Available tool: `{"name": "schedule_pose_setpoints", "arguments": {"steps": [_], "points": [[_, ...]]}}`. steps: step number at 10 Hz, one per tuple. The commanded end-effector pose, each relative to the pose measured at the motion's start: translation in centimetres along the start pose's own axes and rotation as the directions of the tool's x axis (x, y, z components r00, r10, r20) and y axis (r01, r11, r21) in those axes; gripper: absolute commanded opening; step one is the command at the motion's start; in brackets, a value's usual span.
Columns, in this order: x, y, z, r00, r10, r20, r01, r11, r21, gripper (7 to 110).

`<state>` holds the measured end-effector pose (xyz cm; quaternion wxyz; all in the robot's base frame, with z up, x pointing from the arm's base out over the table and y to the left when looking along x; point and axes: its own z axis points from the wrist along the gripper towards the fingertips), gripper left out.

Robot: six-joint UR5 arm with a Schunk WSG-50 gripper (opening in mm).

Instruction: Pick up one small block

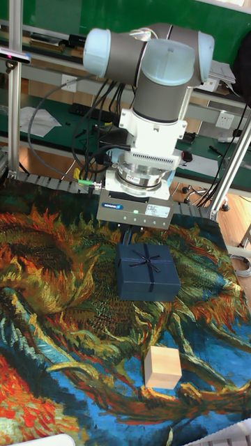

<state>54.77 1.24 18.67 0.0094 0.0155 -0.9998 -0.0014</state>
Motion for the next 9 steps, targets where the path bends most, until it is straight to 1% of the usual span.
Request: {"name": "schedule_pose_setpoints", "arguments": {"steps": [1,2,3,4,5,6,7,8,9], "points": [[-1.5,1.4,0.4,0.999,-0.022,-0.035,0.022,1.0,-0.008,7],[-2.4,2.1,1.0,0.998,-0.028,-0.053,0.027,1.0,-0.003,7],[-2.9,2.9,1.5,0.995,-0.044,-0.09,0.044,0.999,-0.002,7],[-4.1,3.9,1.6,0.993,-0.049,-0.104,0.048,0.999,-0.01,7],[-5.7,4.3,1.5,0.993,-0.04,-0.107,0.04,0.999,0.003,7],[-7.8,4.4,1.3,0.995,-0.029,-0.094,0.031,0.999,0.02,7],[-9.5,4.6,1.2,0.995,-0.039,-0.097,0.04,0.999,0.013,7],[-11.3,5.4,1.3,0.993,-0.05,-0.105,0.048,0.999,-0.016,7],[-12.5,6.2,1.8,0.994,-0.047,-0.094,0.043,0.998,-0.045,7]]}}
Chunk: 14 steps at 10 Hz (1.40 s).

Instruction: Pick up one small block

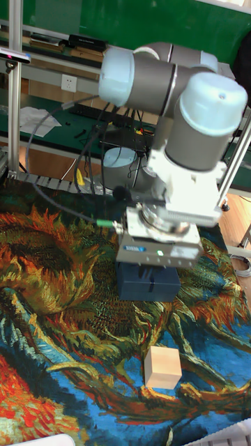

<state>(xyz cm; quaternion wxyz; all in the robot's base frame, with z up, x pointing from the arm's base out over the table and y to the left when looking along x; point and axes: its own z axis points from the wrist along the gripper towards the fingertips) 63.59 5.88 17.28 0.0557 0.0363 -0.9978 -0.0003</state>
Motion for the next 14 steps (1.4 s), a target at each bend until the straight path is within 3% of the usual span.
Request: {"name": "schedule_pose_setpoints", "arguments": {"steps": [1,5,6,7,9,11,13,14], "points": [[-4.8,2.3,0.6,0.999,0.003,0.04,0.0,0.997,-0.075,7],[-4.7,2.2,2.5,0.997,0.026,0.071,-0.022,0.999,-0.049,7],[-3.5,0.8,2.6,0.999,0.025,0.024,-0.025,1.0,0.012,7],[-3.4,-0.5,2.5,1.0,0.009,0.02,-0.01,0.998,0.061,7],[-4.5,1.7,2.5,0.998,-0.006,0.065,0.007,1.0,-0.025,7],[-5.7,1.2,2.4,0.994,-0.017,0.109,0.018,1.0,-0.002,7],[-6.0,2.2,2.4,0.992,-0.017,0.122,0.022,0.999,-0.044,7],[-5.8,3.2,2.3,0.993,0.012,0.114,-0.002,0.996,-0.086,7]]}}
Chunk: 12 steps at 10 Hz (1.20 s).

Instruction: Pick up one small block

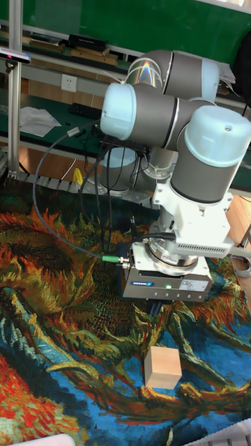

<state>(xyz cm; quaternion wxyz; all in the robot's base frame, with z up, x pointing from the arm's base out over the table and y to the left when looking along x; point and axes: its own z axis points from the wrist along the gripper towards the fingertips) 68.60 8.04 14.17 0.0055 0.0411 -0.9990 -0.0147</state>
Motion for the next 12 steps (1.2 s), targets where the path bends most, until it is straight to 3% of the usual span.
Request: {"name": "schedule_pose_setpoints", "arguments": {"steps": [1,4,5,7,9,11,12], "points": [[-0.2,1.8,-0.2,0.999,0.041,0.005,-0.04,0.996,-0.076,7],[-7.4,1.5,5.9,0.995,0.094,0.037,-0.093,0.994,-0.049,7],[-8.5,1.9,7.1,0.994,0.101,0.043,-0.098,0.993,-0.063,7],[-8.6,2.2,6.9,0.99,0.137,0.044,-0.135,0.99,-0.042,7],[-8.2,3.0,7.7,0.983,0.184,0.026,-0.182,0.982,-0.055,7],[-6.7,3.7,8.6,0.977,0.211,0.041,-0.212,0.977,0.012,7],[-6.1,3.6,7.9,0.985,0.167,0.052,-0.17,0.985,0.042,7]]}}
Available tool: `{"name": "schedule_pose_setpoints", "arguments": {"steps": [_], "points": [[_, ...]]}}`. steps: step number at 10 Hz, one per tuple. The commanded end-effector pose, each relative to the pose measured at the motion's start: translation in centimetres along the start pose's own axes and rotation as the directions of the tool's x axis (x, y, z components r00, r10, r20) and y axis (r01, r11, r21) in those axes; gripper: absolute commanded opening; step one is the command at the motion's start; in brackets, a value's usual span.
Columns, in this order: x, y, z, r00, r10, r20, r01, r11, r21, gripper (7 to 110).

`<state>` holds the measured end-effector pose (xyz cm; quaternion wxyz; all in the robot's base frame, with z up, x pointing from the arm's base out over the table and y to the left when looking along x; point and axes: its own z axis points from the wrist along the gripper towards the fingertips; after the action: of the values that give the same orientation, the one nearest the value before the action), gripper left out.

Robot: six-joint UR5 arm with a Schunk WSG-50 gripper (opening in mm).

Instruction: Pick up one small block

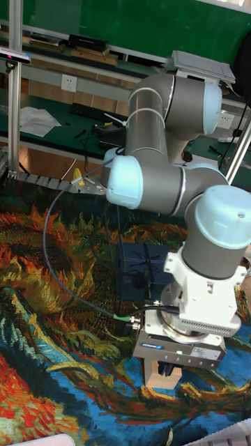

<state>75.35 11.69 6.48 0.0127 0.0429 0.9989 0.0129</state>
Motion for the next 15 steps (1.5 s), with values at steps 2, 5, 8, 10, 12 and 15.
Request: {"name": "schedule_pose_setpoints", "arguments": {"steps": [2,5,8,10,12,15], "points": [[0.5,0.1,-0.8,0.997,-0.059,0.041,0.057,0.997,0.047,7],[0.2,0.6,-0.4,0.996,-0.077,0.047,0.076,0.997,0.008,7],[0.9,0.7,-0.4,0.997,-0.068,0.022,0.068,0.998,-0.004,22],[2.3,0.6,-0.2,0.996,-0.083,-0.016,0.083,0.996,-0.021,44],[3.0,-0.1,0.7,0.998,-0.055,-0.02,0.055,0.998,-0.026,44],[3.9,1.3,1.0,0.998,-0.06,-0.016,0.059,0.997,-0.056,66]]}}
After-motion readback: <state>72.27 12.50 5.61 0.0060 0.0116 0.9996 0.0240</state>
